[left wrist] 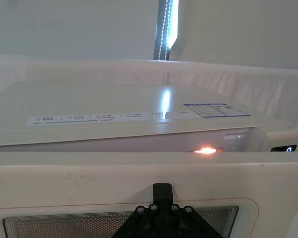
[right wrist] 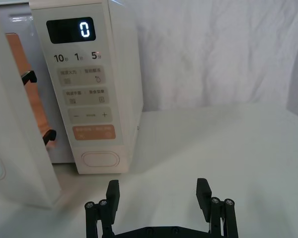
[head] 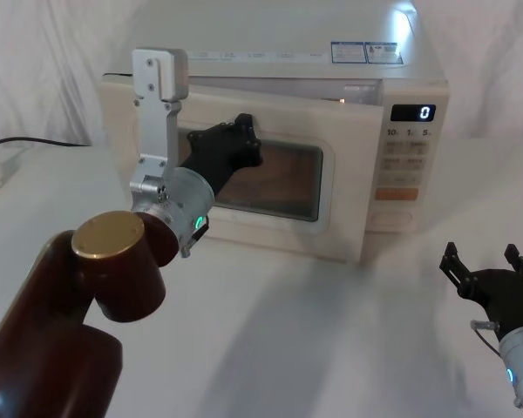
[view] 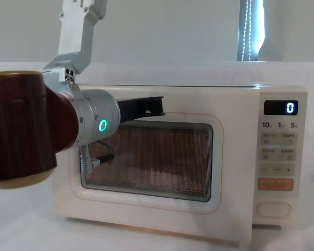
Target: Press the button to open the microwave door with one hand; close the microwave door with the other hand.
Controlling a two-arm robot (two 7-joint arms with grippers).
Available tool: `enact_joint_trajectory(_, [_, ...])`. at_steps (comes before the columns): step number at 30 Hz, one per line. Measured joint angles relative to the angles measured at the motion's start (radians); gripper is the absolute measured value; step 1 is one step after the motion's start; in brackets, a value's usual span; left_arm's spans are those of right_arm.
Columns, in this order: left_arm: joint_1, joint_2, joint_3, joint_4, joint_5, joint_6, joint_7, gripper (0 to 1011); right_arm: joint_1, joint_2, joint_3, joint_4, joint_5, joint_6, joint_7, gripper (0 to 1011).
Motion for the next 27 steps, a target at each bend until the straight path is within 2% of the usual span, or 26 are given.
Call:
enact_joint_trajectory(11, [-0.038,-0.020,-0.019,0.047,0.024,0.023,-0.015,0,0.000,0.000,0.000,0.000,0.000,0.000,0.000,1002])
enact_joint_trajectory(27, [-0.077,-0.042,-0.038,0.096,0.053,0.029,-0.025,0,0.000,0.000,0.000,0.000,0.000,0.000,0.000,1002])
